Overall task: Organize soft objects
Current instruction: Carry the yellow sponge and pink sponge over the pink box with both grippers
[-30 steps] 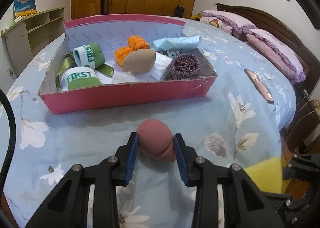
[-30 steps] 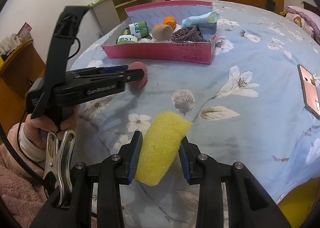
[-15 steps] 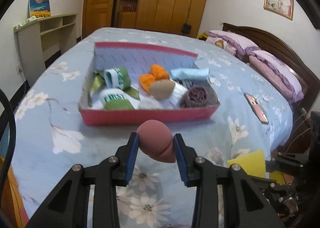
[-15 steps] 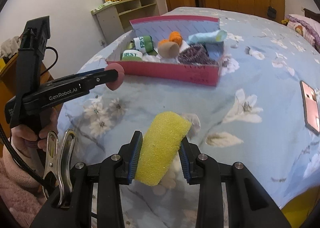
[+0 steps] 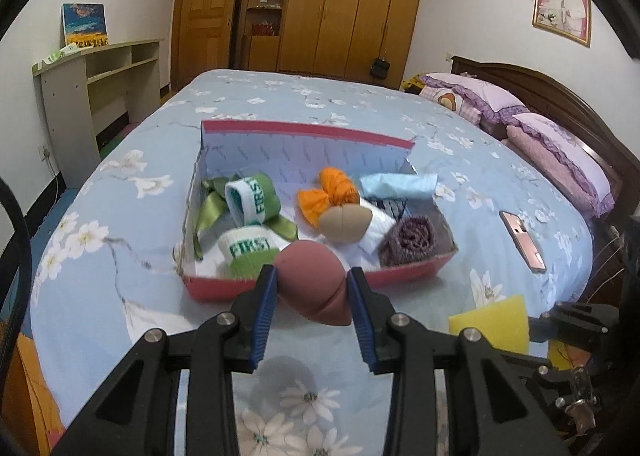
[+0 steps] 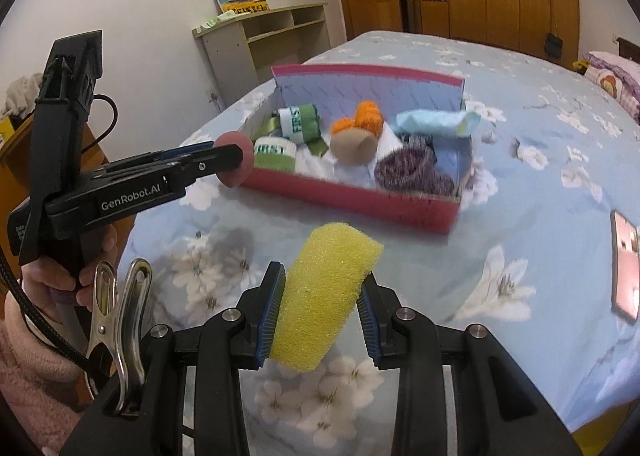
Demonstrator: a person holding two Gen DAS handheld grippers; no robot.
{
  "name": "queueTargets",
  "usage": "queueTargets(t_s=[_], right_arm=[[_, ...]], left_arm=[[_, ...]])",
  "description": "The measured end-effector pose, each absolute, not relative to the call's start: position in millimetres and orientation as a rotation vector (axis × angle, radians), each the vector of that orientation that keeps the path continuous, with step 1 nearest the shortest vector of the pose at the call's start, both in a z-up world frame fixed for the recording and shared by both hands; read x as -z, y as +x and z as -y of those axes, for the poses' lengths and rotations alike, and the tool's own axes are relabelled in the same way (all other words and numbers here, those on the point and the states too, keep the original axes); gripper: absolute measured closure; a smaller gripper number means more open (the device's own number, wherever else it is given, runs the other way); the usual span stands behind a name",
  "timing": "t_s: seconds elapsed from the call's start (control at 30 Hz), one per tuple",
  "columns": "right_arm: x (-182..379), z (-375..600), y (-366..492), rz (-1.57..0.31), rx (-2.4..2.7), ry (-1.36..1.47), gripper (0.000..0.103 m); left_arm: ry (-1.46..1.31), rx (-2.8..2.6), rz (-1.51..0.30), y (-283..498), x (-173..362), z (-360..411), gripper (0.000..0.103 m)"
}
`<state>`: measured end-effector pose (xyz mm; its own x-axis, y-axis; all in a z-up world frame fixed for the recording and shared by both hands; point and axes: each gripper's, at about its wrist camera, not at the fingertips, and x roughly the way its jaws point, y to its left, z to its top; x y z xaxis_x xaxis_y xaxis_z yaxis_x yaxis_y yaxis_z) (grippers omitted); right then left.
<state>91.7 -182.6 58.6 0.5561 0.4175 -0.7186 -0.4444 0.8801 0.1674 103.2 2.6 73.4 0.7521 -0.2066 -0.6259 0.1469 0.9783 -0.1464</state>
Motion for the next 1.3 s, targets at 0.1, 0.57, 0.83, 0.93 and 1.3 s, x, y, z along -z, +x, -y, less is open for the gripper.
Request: queueTargets(t_s=[0.1,0.57,0.83,0.93,1.3], right_arm=[[-65,179,104,-0.824,-0.502,-0.047,0.067],[-93,161,165,-0.756,-0.503,-0.086,0.067],[-95,151,210,-0.733,-0.507,-0.067,0.067],[-93,143,226,-0.726,-0.521,-0.057,0.067],[-74,114,285,-0.751,-0.58,-0.025,0.067]], left_arm=[[-0.095,0.197,-0.69,114,-75,-1,0.065],[-0.111,0.21,-0.742,166,-57,6,0.065],[-0.145,0.22,-0.802,180,-33,2,0.064],[-0.158,0.219,-0.815,182,-26,-2,0.064],[-0.152,0.221,-0.798,178,-19,-2,0.063]])
